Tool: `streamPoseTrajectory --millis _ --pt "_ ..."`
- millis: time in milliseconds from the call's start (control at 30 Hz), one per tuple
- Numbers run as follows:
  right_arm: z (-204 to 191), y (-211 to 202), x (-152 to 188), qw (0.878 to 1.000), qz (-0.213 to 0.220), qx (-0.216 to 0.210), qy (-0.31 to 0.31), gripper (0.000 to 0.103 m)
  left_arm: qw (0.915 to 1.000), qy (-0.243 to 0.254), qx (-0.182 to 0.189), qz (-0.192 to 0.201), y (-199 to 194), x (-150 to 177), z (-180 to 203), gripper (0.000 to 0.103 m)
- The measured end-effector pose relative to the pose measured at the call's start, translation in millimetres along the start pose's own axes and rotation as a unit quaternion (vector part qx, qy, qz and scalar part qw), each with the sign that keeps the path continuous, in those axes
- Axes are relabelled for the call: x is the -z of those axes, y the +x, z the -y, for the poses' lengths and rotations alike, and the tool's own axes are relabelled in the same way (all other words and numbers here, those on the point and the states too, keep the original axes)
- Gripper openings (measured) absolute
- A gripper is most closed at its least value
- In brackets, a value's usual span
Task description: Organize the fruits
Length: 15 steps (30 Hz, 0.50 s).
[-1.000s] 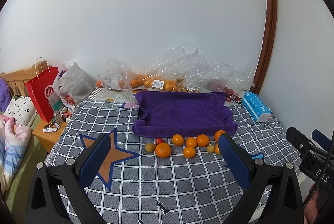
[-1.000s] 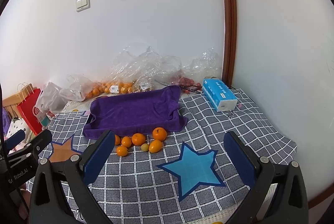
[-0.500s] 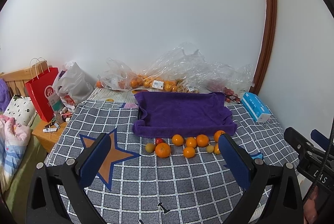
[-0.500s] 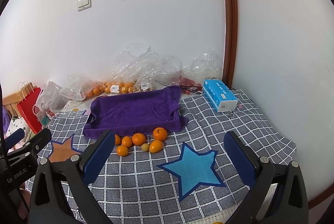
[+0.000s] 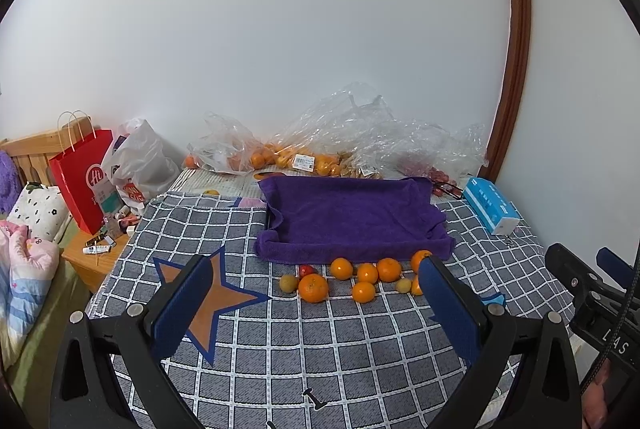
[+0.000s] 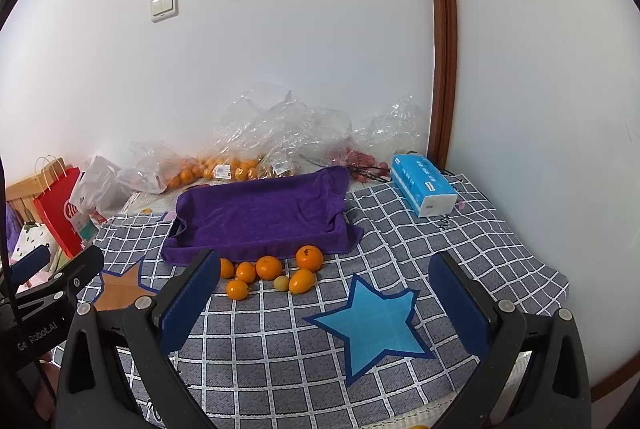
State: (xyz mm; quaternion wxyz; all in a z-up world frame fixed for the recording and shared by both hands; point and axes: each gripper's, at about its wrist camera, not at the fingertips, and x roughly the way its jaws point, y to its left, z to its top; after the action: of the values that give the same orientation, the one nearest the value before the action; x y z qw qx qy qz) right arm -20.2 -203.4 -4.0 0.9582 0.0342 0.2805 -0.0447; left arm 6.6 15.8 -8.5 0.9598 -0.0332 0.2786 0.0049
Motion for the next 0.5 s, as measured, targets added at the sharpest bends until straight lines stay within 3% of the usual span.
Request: streamPoseTrajectory --millis 500 --pt "-2.7 17.7 4.5 1.000 -0.015 -0.005 -0.005 0.102 0.9999 -0.002 -0.008 -0.011 14.8 4.1 -4.8 0.103"
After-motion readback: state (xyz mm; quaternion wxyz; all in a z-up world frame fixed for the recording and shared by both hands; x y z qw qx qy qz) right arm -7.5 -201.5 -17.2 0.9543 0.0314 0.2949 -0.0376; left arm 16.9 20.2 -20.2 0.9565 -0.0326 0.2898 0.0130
